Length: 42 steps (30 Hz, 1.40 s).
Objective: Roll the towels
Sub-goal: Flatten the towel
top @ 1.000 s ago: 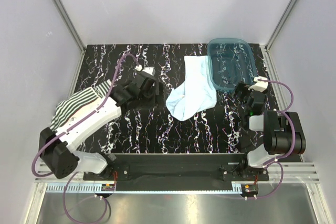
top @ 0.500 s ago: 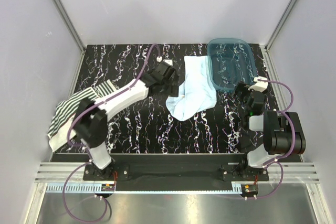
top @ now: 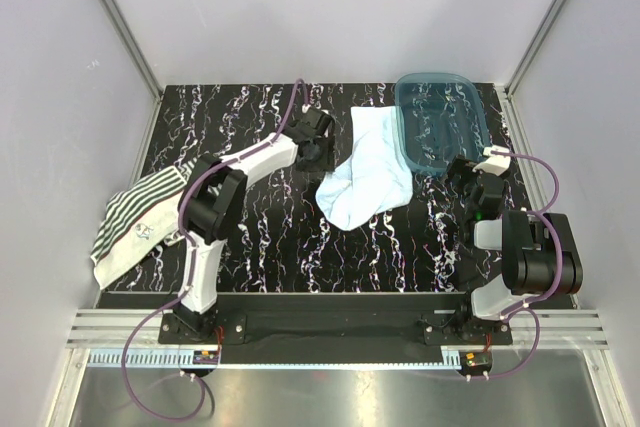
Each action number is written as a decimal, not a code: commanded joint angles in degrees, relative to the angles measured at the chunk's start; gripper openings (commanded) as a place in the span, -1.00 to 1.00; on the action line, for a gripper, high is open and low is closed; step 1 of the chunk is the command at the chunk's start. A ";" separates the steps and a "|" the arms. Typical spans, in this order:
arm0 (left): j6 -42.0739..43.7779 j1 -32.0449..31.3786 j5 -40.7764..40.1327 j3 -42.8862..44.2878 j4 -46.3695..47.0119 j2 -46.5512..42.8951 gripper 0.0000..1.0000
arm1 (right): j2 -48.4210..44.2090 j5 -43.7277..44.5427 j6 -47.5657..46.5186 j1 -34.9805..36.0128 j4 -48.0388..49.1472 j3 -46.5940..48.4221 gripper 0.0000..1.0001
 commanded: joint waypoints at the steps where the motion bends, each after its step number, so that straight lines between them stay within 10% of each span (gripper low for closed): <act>1: 0.29 -0.25 4.74 0.77 4.01 0.47 0.10 | -0.44 -0.37 -0.42 0.29 1.02 0.58 0.99; 5: -0.15 -0.16 7.13 0.07 5.15 -0.23 -0.40 | -0.44 -0.28 -0.42 0.38 1.02 0.58 1.00; 7: -0.15 -0.16 7.92 -0.46 5.24 -1.28 -1.00 | -0.44 -0.28 -0.51 0.29 0.93 0.58 0.99; 24: 3.19 3.61 -5.87 -24.88 -5.57 -43.52 -1.00 | -0.36 -0.28 -0.42 0.29 0.93 0.67 0.99; 34: 3.89 9.15 -8.94 -35.62 -11.81 -51.99 -1.00 | -1.05 -1.33 -0.85 0.29 1.55 0.23 0.99; 42: 6.17 13.72 -12.82 -38.43 -15.07 -51.48 -1.00 | -28.25 -5.47 0.10 6.33 -34.69 9.36 0.99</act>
